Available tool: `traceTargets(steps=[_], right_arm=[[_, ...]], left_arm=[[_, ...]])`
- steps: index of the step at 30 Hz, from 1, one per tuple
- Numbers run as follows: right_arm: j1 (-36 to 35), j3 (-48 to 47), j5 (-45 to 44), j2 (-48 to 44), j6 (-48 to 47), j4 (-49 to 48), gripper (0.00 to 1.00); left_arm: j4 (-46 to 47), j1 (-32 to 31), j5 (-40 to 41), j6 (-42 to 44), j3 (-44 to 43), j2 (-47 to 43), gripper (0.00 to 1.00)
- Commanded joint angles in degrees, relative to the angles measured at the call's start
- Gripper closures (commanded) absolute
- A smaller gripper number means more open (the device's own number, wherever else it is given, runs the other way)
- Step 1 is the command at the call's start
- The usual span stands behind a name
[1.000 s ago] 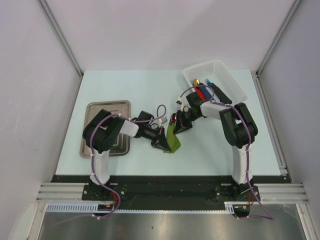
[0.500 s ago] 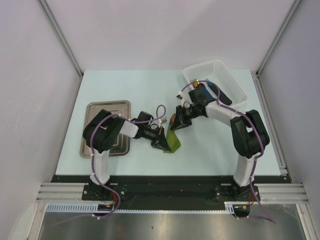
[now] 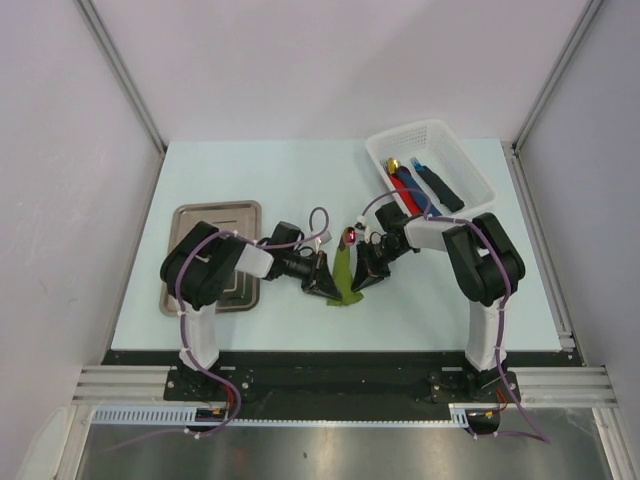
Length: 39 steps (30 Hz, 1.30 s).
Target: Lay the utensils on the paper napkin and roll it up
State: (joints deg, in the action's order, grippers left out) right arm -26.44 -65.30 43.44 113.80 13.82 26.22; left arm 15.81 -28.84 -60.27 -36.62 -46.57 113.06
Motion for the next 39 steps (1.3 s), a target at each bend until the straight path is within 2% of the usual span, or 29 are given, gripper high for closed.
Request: traceTargets(steps=[1,6,10,15,19,23,27,33,39], right_arm=[[-0.02,-0.44,-5.38,2.83,-4.6,-0.02,0.89],[-0.37,-1.15,-5.74,3.45,-4.68,-0.38,0.89],[-0.55,-1.32,-6.09,3.45,-4.42,-0.29,0.89],[-0.37,-1.67,-6.53,3.45,-4.24,-0.29,0.89],[-0.11,-2.11,-6.97,2.92,-4.25,-0.2,0.89],[0.59,-3.69,-5.92,2.13,-2.5,0.15,0.88],[2.53,-5.45,-4.51,-0.67,2.86,-2.92,0.77],[3.32,-8.53,-6.17,-0.25,8.85,-6.79,0.59],[2.8,-11.08,-6.26,4.06,9.11,-5.92,0.59]], left_arm=[[4.92,0.63,0.95,-0.03,-0.28,-7.22,0.8],[4.32,0.19,-0.19,-0.47,-2.39,-10.31,0.61],[1.15,-1.48,-0.29,1.02,-3.27,-9.35,0.6],[-1.66,-1.57,2.26,2.87,-1.86,-4.0,0.68],[3.96,0.36,3.23,-1.43,0.86,0.4,0.76],[2.47,0.54,2.79,-0.91,-0.1,3.57,0.84],[1.24,0.8,2.88,0.06,0.16,4.19,0.9],[1.59,0.89,2.97,0.06,0.25,3.84,0.91],[1.94,0.89,3.23,-0.2,-0.01,3.75,0.9]])
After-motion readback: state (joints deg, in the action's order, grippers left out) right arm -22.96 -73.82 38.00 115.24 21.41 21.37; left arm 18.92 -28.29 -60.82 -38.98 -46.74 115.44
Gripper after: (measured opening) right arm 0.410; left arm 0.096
